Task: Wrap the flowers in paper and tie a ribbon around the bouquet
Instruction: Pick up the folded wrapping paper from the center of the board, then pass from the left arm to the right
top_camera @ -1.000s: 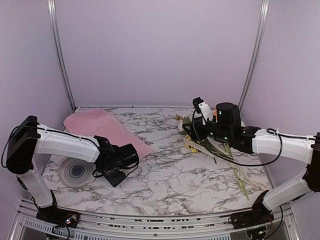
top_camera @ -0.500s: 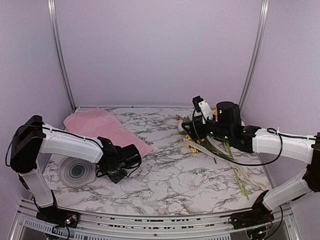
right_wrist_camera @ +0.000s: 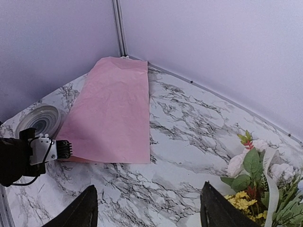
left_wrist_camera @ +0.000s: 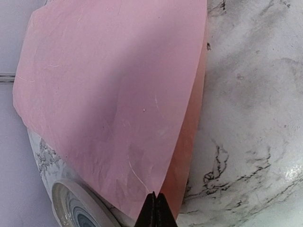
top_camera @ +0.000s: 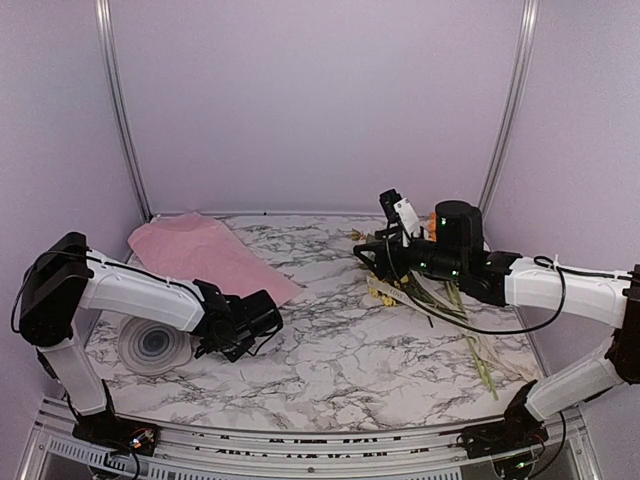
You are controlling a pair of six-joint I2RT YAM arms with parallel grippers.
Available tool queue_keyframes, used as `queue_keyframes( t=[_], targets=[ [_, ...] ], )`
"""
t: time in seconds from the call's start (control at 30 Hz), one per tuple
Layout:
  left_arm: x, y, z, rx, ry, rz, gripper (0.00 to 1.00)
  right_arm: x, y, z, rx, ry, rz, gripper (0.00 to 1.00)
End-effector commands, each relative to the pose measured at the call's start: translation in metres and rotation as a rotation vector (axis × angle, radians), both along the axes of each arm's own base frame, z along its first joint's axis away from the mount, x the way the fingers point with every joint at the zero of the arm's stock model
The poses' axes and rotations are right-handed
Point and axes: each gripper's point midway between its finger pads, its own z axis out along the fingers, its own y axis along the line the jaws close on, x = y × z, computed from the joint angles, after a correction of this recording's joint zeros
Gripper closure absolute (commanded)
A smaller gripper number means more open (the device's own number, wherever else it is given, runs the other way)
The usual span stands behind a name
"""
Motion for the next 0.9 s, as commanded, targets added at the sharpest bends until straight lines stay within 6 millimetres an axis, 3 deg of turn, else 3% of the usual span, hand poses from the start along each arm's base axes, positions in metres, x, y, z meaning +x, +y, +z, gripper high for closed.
queue_keyframes(
  t=[0.0,0.1,0.3,0.4,0.47,0.5,0.57,0.67,0.77,0.87],
  targets=[
    [0.018,0.0,0.022,-0.027,-0.148,0.038,1.0,-0.002,0.012,0.01,0.02,-0.015,0.047,0.29],
    [0.029,-0.005,0.052,-0.108,-0.252,0.073,1.0,0.003,0.012,0.009,0.01,0.014,0.023,0.27],
    [0.031,-0.031,0.137,-0.544,-0.397,0.067,1.0,0.024,0.012,-0.003,-0.052,0.147,-0.065,0.25],
    [0.022,-0.028,0.165,-0.694,-0.43,0.063,1.0,0.015,0.025,-0.007,-0.048,0.173,0.026,0.23],
    [0.017,-0.023,0.175,-0.757,-0.437,0.077,1.0,-0.007,0.043,-0.003,-0.036,0.141,0.186,0.15],
    [0.015,-0.021,0.18,-0.782,-0.442,0.083,1.0,-0.024,0.053,-0.001,-0.05,0.097,0.282,0.09],
    [0.012,-0.017,0.192,-0.831,-0.458,0.092,1.0,-0.056,0.071,-0.006,-0.131,-0.023,0.423,0.08],
    [0.01,-0.014,0.206,-0.861,-0.478,0.089,1.0,-0.094,0.097,-0.031,-0.327,-0.256,0.553,0.08],
    [0.01,-0.012,0.213,-0.862,-0.491,0.091,1.0,-0.093,0.121,-0.039,-0.453,-0.504,0.591,0.05],
    [0.01,-0.01,0.218,-0.869,-0.502,0.092,1.0,-0.064,0.14,-0.029,-0.512,-0.632,0.533,0.01]
  ],
)
